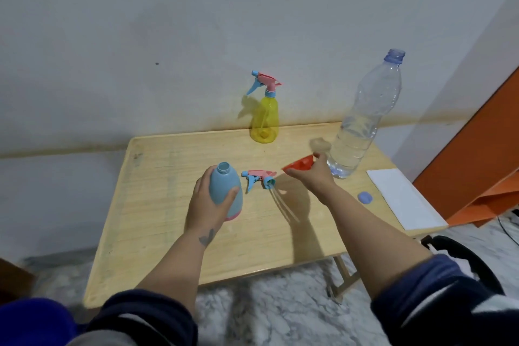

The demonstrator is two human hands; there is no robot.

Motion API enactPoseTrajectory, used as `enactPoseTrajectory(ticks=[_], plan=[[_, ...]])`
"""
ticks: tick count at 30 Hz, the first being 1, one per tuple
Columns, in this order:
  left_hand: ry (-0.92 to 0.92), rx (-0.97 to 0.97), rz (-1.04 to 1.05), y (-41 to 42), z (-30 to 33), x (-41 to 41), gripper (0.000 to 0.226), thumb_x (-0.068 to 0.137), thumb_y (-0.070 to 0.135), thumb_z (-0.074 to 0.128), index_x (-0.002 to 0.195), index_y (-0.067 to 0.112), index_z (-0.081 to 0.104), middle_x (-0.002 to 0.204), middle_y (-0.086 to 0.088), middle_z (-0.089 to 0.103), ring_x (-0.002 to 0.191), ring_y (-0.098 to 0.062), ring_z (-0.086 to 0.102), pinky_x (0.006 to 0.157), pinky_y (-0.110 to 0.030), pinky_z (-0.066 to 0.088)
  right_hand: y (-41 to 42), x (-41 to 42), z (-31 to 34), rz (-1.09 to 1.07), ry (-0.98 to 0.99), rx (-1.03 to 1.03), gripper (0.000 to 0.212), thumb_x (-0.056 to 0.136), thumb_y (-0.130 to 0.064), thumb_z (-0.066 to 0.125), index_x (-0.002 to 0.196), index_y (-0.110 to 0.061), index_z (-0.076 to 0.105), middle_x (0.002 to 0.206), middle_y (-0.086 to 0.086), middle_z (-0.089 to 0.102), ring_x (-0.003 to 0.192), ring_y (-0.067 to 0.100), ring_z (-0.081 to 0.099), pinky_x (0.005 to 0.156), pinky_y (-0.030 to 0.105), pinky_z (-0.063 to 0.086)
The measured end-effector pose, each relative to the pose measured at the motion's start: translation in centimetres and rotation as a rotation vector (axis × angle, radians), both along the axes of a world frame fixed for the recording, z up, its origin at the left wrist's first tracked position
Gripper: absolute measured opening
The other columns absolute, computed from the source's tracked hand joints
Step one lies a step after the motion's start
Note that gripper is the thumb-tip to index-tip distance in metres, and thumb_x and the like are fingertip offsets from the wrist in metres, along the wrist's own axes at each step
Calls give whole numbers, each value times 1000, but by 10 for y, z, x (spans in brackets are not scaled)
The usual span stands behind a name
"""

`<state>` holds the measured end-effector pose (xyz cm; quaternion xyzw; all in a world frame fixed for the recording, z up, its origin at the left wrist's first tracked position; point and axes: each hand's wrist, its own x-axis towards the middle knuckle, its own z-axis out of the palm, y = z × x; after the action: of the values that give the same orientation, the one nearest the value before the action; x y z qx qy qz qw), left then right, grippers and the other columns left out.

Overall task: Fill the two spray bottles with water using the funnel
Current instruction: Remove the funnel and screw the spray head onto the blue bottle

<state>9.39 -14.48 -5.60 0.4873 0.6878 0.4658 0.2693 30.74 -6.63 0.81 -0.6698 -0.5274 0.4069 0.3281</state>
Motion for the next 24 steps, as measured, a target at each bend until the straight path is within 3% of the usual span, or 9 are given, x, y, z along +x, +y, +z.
enactPoseTrajectory(ticks=[4,7,10,12,14,15,17,21,24], plan=[[2,0,21,1,-5,0,68,82,40,70,140,35,35,134,9,44,108,-10,47,81,-24,39,10,25,-19,-34,-108,-49,68,74,-19,80,127,-6,39,110,6,55,106,22,52,86,29,39],[14,3,31,2,-8,0,68,82,41,70,139,36,36,133,10,46,109,-12,49,83,-28,42,15,34,-26,-34,-148,-108,40,76,-16,78,94,-11,42,77,-6,48,88,17,48,80,29,40],[26,4,33,3,-10,0,69,81,41,71,139,36,36,133,10,47,111,-13,50,83,-29,43,20,38,-32,-35,-127,-111,36,78,-16,76,76,-18,40,73,-9,45,88,16,50,78,27,37],[33,2,33,3,-11,-1,69,80,42,71,139,37,36,133,10,47,111,-13,49,83,-29,43,21,39,-31,-23,-126,-108,39,77,-20,78,102,-13,48,88,-7,53,104,21,53,82,27,38],[33,2,29,3,-11,-2,69,80,42,71,139,37,36,133,9,47,112,-14,50,82,-30,43,25,40,-29,16,-129,-138,86,74,-26,80,141,-9,30,126,4,52,125,24,46,95,29,38],[33,4,26,3,-11,-2,69,81,42,71,139,37,35,134,9,47,112,-14,50,83,-30,43,27,39,-26,39,-135,-137,101,72,-29,82,148,-10,18,141,8,43,133,26,39,102,32,36],[29,0,24,3,-10,-2,69,81,42,71,140,37,35,135,9,46,113,-14,49,83,-30,43,31,35,-18,88,-196,-98,109,71,-34,83,151,-11,13,152,10,32,139,27,32,109,36,31],[23,-8,19,2,-8,-2,72,81,44,71,141,36,33,136,8,45,113,-13,48,83,-29,43,41,10,-4,190,-547,134,86,79,-42,71,149,-15,28,150,9,36,139,30,32,111,42,32],[18,-11,12,2,-8,-3,71,80,45,71,140,38,33,134,9,46,111,-12,49,81,-28,44,47,-22,-1,307,-576,194,53,86,-32,65,133,-11,52,133,11,56,123,27,52,99,36,43]])
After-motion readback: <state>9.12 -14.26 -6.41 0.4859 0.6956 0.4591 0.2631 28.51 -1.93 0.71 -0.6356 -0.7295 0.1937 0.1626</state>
